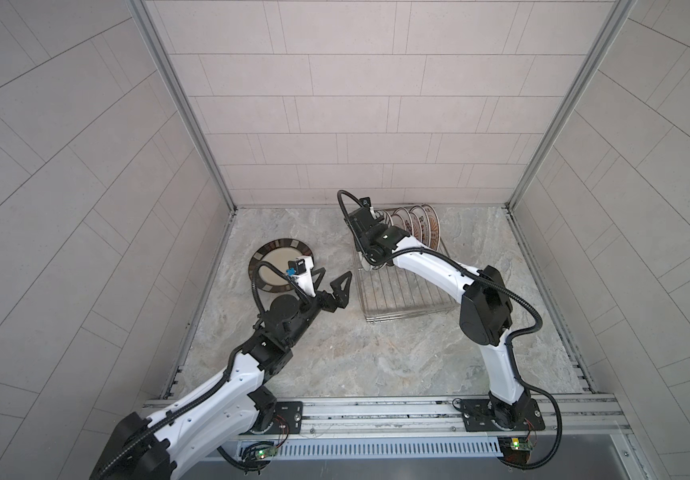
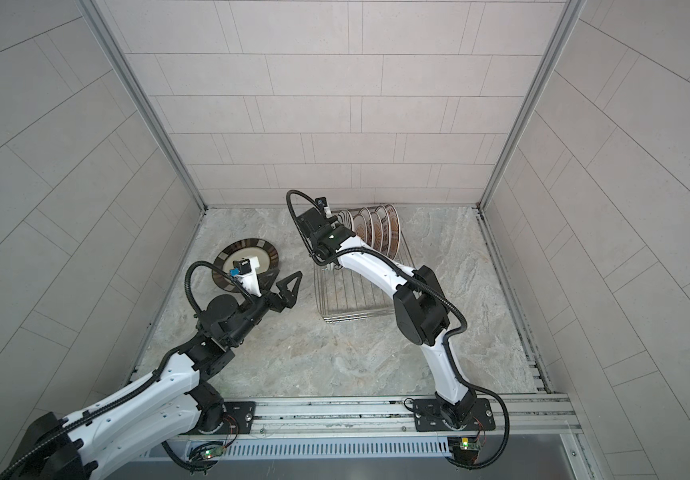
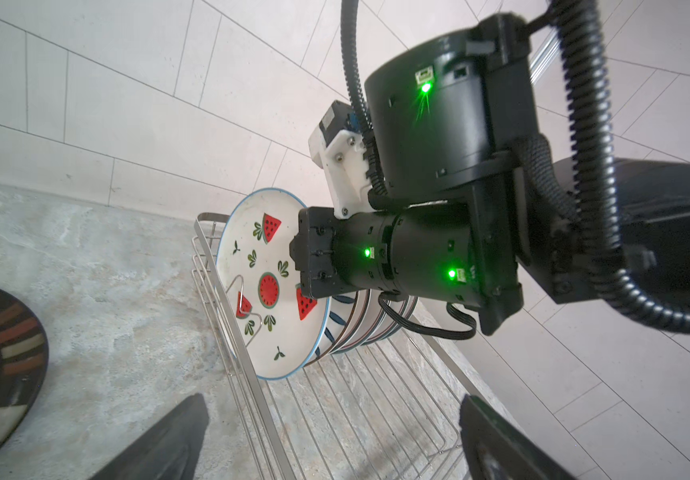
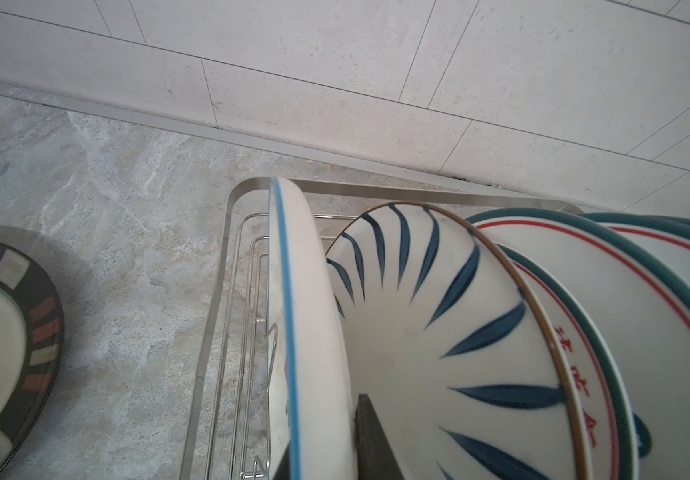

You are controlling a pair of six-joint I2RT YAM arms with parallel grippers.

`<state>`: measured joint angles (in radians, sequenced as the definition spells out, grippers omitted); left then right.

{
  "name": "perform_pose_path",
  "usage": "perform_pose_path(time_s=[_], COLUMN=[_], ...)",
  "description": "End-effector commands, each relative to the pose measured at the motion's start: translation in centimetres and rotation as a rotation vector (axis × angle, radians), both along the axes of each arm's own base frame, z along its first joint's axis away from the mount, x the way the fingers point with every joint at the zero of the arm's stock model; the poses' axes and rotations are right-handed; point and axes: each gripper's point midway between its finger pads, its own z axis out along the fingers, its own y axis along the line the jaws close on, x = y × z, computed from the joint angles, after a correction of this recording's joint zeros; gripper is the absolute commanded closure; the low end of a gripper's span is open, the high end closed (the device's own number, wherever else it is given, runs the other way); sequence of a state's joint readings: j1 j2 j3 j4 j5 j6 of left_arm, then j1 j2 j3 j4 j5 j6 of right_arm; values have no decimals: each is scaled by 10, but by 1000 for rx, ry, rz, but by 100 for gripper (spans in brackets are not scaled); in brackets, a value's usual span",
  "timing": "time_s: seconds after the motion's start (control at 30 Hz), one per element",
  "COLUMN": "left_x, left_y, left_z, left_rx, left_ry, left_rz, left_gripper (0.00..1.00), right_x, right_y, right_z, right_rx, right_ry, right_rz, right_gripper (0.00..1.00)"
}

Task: Unload the plates from the dish rack
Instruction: 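Grip the watermelon plate rim with the right gripper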

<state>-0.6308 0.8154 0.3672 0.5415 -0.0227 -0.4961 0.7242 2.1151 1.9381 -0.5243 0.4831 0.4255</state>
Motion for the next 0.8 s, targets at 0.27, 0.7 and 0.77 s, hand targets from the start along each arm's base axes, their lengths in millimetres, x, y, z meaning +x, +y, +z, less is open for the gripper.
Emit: perform_pose_path(time_s=[0.27,0.7,0.77], left_x=[-1,1,2], left_y=[9,10,10], left_z=[-6,-14,-15], left_rx=[1,7,8], left_ry=[-10,6,9], left_rz=[41,54,55], left_gripper=[0,0,0], right_x=[-19,-35,-38], right_y=[-4,-13,-14], right_z=[66,94,98], right_rx=[-4,51,67], right_ry=[-110,-153,-158], right_rz=[9,31,40], right_gripper=[89,90,90])
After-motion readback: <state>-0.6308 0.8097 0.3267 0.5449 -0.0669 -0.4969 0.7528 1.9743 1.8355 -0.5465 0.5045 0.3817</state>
